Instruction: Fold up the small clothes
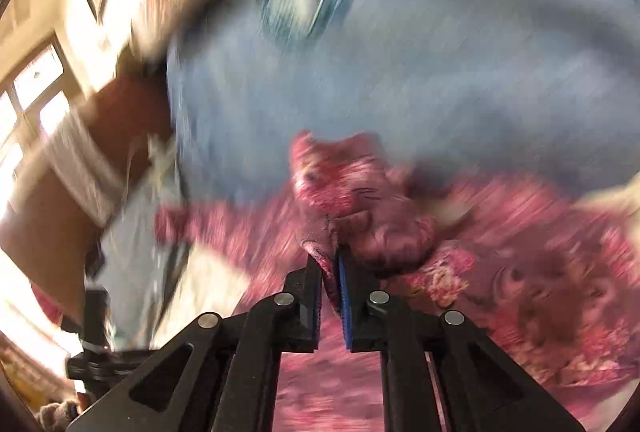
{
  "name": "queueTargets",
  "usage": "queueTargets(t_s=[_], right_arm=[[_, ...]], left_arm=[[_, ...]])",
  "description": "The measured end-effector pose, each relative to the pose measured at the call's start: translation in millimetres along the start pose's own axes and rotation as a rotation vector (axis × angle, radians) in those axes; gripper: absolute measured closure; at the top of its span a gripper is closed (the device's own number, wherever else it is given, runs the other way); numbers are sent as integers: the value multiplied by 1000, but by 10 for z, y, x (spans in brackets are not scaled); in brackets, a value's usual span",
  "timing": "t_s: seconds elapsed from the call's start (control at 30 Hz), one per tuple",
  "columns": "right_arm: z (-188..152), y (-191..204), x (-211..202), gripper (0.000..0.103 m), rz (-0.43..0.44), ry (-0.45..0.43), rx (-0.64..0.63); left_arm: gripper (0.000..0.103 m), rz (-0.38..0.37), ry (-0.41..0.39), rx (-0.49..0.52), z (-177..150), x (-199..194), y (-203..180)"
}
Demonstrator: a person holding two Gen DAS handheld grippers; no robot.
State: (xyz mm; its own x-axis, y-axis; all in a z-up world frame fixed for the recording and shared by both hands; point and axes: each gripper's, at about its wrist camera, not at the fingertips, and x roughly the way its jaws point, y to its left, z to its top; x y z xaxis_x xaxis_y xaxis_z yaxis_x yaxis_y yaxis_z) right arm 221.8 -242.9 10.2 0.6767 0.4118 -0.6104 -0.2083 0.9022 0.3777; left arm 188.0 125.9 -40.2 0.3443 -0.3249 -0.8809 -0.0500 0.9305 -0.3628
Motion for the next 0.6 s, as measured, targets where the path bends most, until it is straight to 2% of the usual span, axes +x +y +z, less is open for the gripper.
queueTargets(t_s=[0.03, 0.1, 0.13, 0.2, 0.3, 0.33, 0.37, 0.47, 0.6], right_arm=[[-105, 136, 275, 90, -27, 84, -5], [-246, 246, 509, 90, -32, 155, -9], [-307, 270, 462, 90, -24, 145, -7], [-371, 172, 124, 89, -7, 69, 37], [-426, -396, -533, 55, -12, -79, 238], [-485, -563, -719, 50, -28, -115, 297], [-561, -781, -919, 50, -40, -146, 355], [-823, -1302, -1268, 50, -61, -169, 490], [-1202, -1783, -1411, 50, -41, -144, 635]], left_arm=[[34, -8, 2, -16, 2, -55, 78], [33, -26, -8, -27, 2, -148, 146], [33, -27, -18, -24, 21, -190, 145], [33, -37, -36, -14, 73, -250, 88], [33, -99, -25, -6, 156, -174, -193], [33, -115, -16, 0, 175, -118, -293], [33, -132, -1, 6, 186, -46, -418], [33, -179, 61, 11, 177, 220, -763], [33, -301, 145, -43, -56, 472, -935]])
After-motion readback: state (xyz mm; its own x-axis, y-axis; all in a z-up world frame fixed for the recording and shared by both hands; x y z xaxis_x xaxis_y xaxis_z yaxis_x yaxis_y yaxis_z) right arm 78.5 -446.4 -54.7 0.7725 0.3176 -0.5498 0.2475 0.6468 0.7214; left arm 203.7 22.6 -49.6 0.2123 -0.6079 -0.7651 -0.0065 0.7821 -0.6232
